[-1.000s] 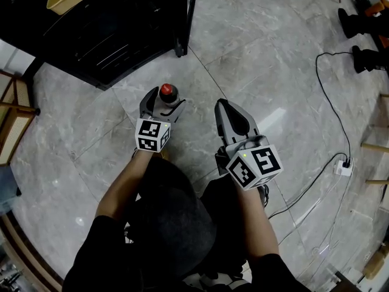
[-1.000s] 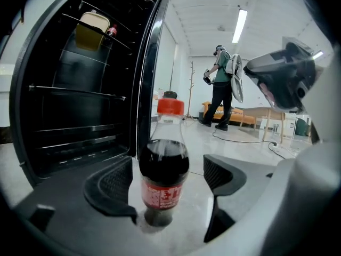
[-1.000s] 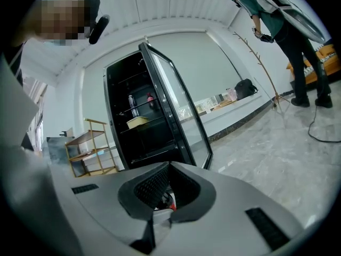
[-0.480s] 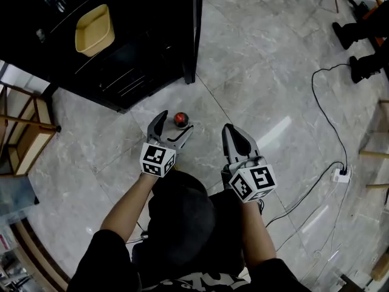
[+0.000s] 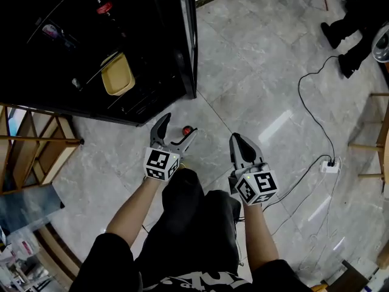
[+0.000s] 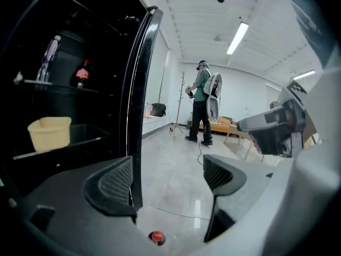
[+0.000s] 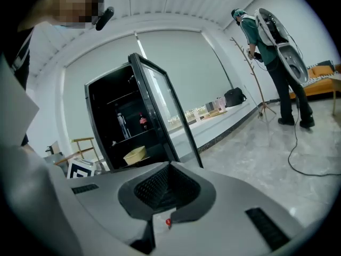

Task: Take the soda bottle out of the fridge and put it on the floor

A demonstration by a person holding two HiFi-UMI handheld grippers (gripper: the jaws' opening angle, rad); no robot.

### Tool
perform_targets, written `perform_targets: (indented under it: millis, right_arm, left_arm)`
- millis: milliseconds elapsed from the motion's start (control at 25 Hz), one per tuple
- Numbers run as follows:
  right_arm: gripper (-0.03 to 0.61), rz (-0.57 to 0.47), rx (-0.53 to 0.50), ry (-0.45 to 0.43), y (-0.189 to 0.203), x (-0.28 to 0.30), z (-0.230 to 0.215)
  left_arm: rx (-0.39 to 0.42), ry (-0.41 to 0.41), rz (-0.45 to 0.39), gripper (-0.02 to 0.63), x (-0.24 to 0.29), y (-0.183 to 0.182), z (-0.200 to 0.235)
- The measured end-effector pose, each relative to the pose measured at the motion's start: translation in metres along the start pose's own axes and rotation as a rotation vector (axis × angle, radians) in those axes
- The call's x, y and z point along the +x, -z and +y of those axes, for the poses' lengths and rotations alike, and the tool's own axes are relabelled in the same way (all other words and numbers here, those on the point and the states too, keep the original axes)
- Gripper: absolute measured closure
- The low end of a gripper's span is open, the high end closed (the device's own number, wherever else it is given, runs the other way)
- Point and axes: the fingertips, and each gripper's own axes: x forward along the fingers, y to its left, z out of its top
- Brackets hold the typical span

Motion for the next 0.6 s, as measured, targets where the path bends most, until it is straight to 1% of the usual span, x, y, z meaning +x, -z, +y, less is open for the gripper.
perform_targets:
  millis: [200,360,480,600]
  right_arm:
    - [0.555,0.026,0.018,0.011,-0.08,-0.018,0.045]
    - [0.555,0.042,0.021,0.022,-0.136,-0.037,0.078]
    - [0.556,0.054,0.024,0.059,-0.166,-0.052,0.085]
    - [0.555,0.065,0.02,0.089,-0.189,-0.066,0.091]
  left_arm:
    - [-0.025,0.026,-0.006,0.209,-0.034,-0.102,-0.016]
    - [-0.007,0.061,-0.005,0.209,-0.063,-0.176,-0.027]
    - [-0.022,0.078,-0.015,0.209,-0.075,-0.218,-0.034]
    - [-0.032,0.098,-0.018,0.209,-0.086,-0.251,-0.038]
